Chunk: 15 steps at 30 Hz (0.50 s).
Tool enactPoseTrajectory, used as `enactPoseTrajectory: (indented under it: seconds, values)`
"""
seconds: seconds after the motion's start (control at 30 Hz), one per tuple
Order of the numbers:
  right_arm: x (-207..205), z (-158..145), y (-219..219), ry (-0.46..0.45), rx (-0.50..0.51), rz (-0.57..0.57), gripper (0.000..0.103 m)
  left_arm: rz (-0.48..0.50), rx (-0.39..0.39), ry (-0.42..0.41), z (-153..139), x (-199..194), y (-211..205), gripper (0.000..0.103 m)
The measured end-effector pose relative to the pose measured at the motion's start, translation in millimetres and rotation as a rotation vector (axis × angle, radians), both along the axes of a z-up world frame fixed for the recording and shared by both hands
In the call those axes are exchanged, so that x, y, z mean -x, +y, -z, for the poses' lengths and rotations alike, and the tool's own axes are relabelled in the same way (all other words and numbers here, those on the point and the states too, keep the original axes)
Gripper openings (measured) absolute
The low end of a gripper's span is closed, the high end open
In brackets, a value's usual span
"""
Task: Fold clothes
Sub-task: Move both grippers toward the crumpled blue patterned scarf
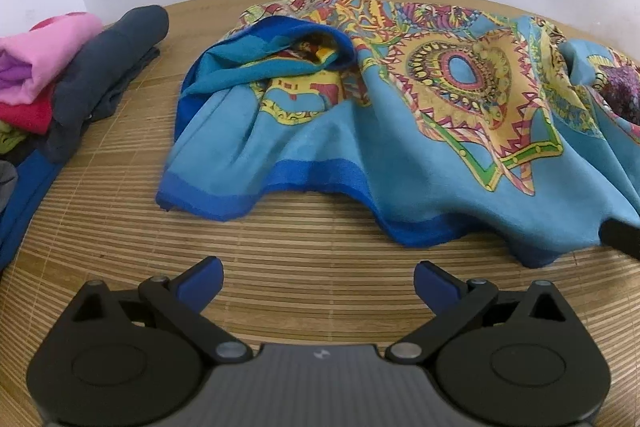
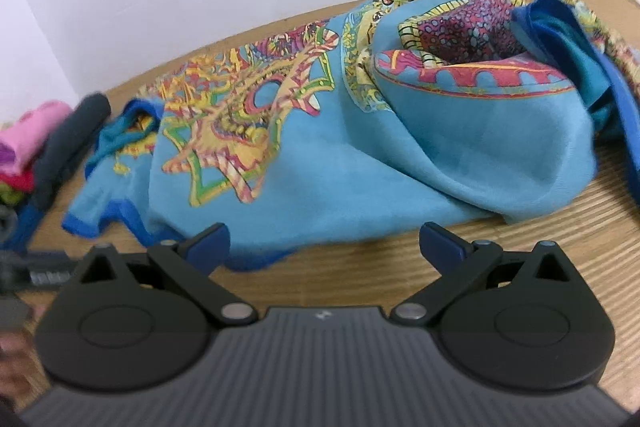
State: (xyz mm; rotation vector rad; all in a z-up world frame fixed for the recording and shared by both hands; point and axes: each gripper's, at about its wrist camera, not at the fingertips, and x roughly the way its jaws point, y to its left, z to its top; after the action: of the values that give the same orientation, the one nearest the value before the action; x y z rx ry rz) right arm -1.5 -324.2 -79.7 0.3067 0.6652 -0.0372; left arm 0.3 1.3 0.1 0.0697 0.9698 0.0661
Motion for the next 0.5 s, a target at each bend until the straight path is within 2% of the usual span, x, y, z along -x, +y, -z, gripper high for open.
enactPoseTrajectory:
  seconds: [0.03,0.13,0.23,0.3,0.33,0.37,0.4,0.43,0.5]
  values:
    - [-1,0,2,-0.005,-0.025,0.005,0.103,-0.004,0.003,0.001,0,0,2,0.103]
    - [-35,8,3,0.061,-0.156,0.039,0.103,-0.015,0.013,0.003,-1,-2,9,0.103]
    - [-57,13,18,0.111,-0.139,0.059,0.103,-0.025,0.023,0.005,-1,-3,15,0.103]
    - [-65,19,31,0.125,-0.067,0.054,0.1,-0.033,0.03,0.006,-1,-4,20,0.103]
    - [-70,21,37,0.124,-0.01,0.044,0.082,-0.043,0.031,0.002,-2,-3,22,0.103]
    - [-75,22,42,0.117,0.055,0.028,0.06,-0.057,0.032,-0.005,-4,0,23,0.103]
    - [-79,24,47,0.12,0.123,0.008,0.021,-0.071,0.033,-0.012,-6,2,25,0.103]
    - [-81,24,49,0.13,0.158,-0.008,0.002,-0.083,0.032,-0.015,-7,3,26,0.103]
    - [-81,19,40,0.14,0.118,-0.013,0.003,-0.104,0.029,-0.017,-10,4,30,0.103]
